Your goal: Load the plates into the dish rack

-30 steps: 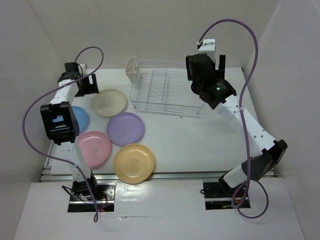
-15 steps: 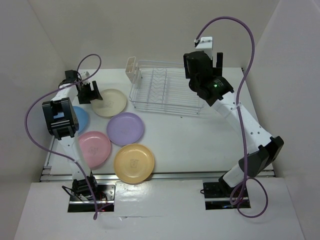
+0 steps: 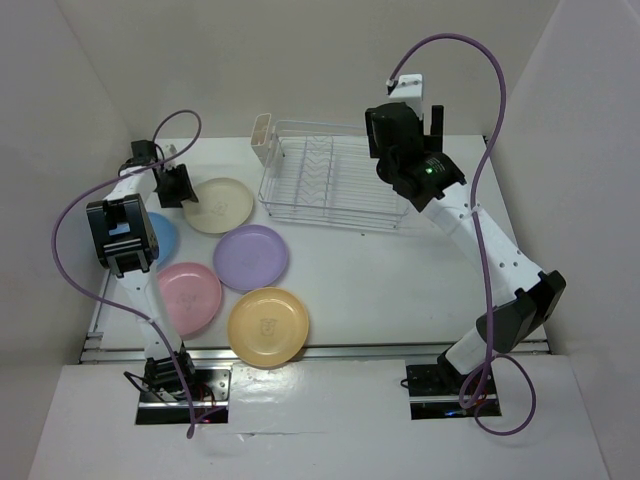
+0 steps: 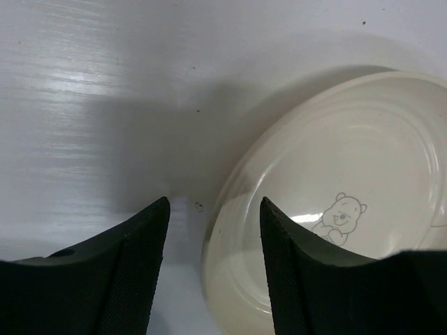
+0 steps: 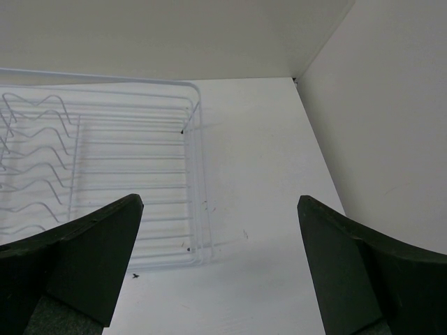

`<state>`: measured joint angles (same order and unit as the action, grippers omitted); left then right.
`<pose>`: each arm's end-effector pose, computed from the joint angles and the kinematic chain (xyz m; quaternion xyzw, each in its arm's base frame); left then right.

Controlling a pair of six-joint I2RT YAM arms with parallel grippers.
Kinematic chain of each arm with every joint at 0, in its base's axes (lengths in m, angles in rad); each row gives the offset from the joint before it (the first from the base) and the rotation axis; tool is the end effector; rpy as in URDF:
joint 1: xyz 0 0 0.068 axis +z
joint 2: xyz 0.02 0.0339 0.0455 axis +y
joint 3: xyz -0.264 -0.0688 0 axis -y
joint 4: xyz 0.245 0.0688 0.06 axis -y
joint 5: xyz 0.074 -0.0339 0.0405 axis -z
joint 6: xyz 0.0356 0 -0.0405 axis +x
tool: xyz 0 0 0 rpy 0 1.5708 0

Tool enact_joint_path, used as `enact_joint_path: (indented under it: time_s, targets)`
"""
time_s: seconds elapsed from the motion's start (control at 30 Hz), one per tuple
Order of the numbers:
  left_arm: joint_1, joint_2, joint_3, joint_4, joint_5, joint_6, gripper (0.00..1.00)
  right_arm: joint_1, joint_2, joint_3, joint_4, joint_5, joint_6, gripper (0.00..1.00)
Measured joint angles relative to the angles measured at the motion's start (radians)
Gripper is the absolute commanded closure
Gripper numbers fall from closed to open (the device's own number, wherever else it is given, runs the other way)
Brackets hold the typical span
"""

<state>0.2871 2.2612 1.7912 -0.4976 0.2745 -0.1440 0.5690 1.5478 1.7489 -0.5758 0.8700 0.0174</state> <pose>0.4776 0.1310 0.1704 -0.1626 0.9327 -0.1093 0.3028 0.2945 0.1561 0.4497 0.0242 0.7858 -0.1858 0.5895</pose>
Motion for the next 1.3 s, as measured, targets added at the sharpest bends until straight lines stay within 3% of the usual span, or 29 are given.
enact_joint_path:
  time_s: [0.07,0.13,0.23,0.27,0.3,0.7,1.1,1.3]
  targets:
    - [0.000,0.000,0.000,-0.003,-0.029,-0.012,0.49,0.000,0.000,0.000,-0.001,-0.006,0.000,0.00]
    - [0.000,0.000,0.000,-0.010,-0.066,-0.021,0.72,0.000,0.000,0.000,-0.001,-0.011,0.000,0.00]
    - [0.000,-0.002,0.000,-0.023,-0.102,-0.034,0.81,0.002,0.000,0.000,-0.001,-0.020,0.000,0.00]
    - [-0.001,-0.007,0.000,-0.024,-0.118,-0.042,0.93,0.005,0.000,0.000,-0.001,-0.022,0.000,0.00]
    - [-0.001,-0.009,0.000,-0.023,-0.129,-0.045,1.00,0.005,0.000,0.000,-0.001,-0.024,0.000,0.00]
    - [-0.053,-0.073,0.000,-0.026,-0.192,-0.065,1.00,0.024,0.003,0.000,0.000,-0.053,0.000,0.00]
    - [-0.025,-0.226,0.062,0.014,-0.348,0.076,1.00,0.026,0.005,-0.002,0.001,-0.063,0.000,0.00]
    - [-0.050,-0.404,-0.175,0.232,-0.346,0.192,1.00,0.030,0.005,-0.011,0.003,-0.078,0.000,0.00]
